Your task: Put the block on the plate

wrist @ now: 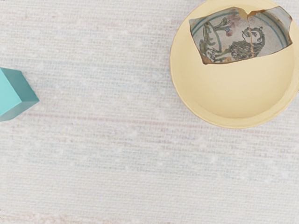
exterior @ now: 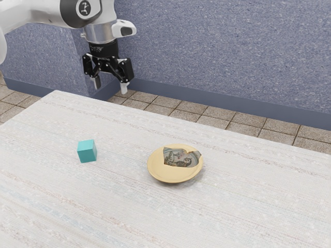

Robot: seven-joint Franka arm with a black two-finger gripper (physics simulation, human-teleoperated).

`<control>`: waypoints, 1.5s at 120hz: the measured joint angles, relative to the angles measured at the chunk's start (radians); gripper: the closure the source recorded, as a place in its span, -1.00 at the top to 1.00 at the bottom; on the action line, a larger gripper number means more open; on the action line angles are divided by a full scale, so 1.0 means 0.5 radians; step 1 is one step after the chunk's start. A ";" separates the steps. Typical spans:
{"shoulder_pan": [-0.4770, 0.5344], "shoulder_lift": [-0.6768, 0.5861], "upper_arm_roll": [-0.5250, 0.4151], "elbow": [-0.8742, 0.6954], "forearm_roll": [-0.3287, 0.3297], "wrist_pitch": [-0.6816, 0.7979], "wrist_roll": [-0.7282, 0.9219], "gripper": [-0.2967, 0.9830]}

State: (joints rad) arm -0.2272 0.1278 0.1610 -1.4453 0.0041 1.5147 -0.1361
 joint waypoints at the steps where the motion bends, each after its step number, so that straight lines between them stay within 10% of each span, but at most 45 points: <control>1: 0.000 0.000 0.000 0.000 0.000 0.001 0.004 0.54; 180: 0.015 0.567 0.828 -0.532 -0.380 0.764 -0.787 0.54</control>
State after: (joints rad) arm -0.2195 0.4111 0.5751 -1.7112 -0.1860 1.8968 -0.5297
